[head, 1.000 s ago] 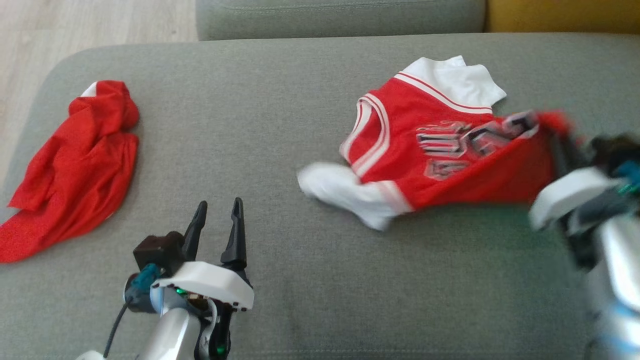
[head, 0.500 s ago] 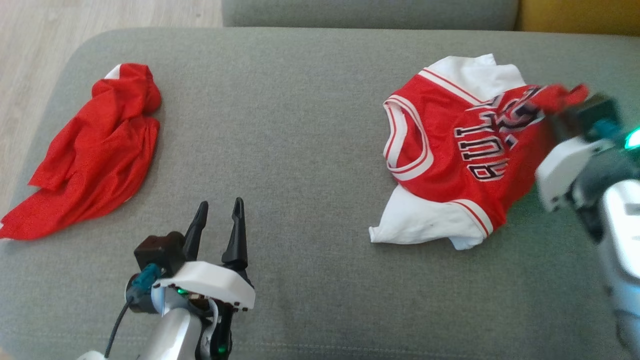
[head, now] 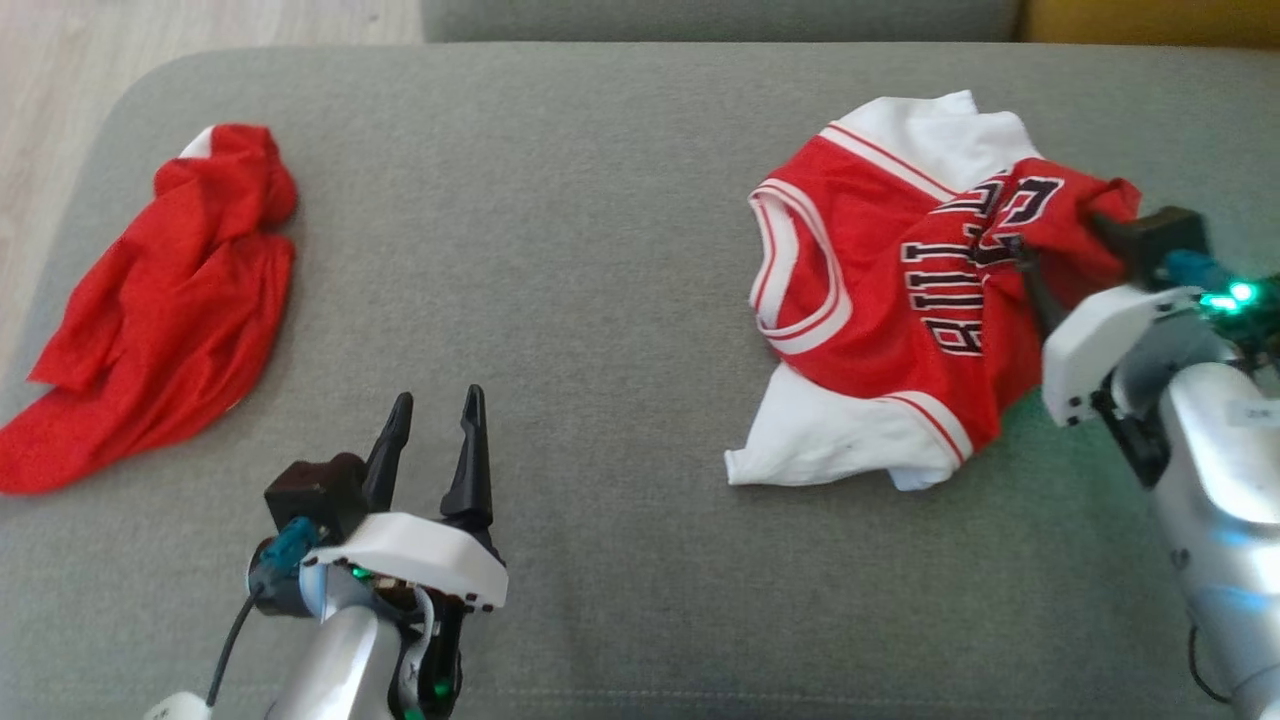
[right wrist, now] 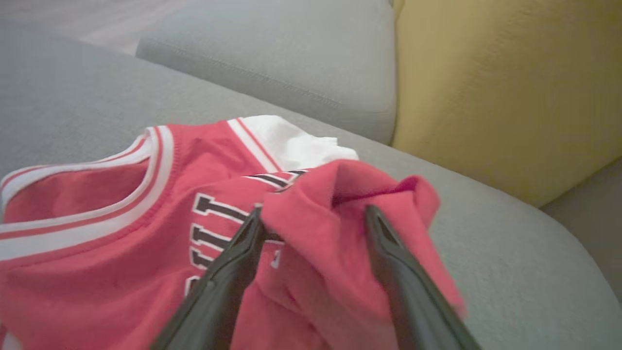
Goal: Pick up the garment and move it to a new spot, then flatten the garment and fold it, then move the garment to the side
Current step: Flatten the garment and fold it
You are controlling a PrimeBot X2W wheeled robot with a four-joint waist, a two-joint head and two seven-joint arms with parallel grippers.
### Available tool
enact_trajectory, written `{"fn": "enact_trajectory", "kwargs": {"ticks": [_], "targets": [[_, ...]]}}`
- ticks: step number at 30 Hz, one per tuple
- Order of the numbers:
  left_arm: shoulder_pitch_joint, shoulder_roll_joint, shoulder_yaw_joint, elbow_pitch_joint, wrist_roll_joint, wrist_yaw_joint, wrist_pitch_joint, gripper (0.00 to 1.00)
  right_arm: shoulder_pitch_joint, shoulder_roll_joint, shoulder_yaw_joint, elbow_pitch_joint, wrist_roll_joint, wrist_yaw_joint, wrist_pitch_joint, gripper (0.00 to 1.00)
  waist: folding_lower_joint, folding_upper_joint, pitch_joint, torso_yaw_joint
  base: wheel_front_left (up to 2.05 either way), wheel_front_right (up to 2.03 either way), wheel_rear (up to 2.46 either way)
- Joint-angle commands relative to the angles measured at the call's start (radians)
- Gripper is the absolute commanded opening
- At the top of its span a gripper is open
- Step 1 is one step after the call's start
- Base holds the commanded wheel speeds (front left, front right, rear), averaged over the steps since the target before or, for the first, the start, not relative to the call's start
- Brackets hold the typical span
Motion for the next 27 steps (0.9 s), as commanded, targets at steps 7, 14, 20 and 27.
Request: {"fn": "enact_trajectory", "kwargs": {"ticks": [7, 14, 20, 27], "targets": [[-0.029, 0.005, 0.033, -0.036, 0.007, -0.001, -0.009, 1.00, 0.067, 0.016, -0.122, -0.100, 0.037, 0.002, -0.065, 1.00, 0.0000, 0.0000, -0.032, -0.072, 0.00, 0.00, 0.00], [-0.028, 0.005, 0.017, -0.039, 0.014, -0.009, -0.009, 1.00, 0.211, 0.095, -0.262, -0.278, 0.033, 0.002, -0.090, 1.00, 0.0000, 0.0000, -0.041, -0.141, 0.00, 0.00, 0.00], [-0.033, 0.005, -0.064, -0.019, -0.009, -0.086, -0.009, 1.00, 0.345, 0.194, -0.338, -0.447, 0.020, 0.002, -0.090, 1.00, 0.0000, 0.0000, -0.035, -0.193, 0.00, 0.00, 0.00], [-0.094, 0.005, -0.230, 0.101, -0.002, -0.180, -0.009, 1.00, 0.400, 0.231, -0.357, -0.527, 0.011, 0.002, -0.072, 1.00, 0.0000, 0.0000, -0.027, -0.238, 0.00, 0.00, 0.00]]}}
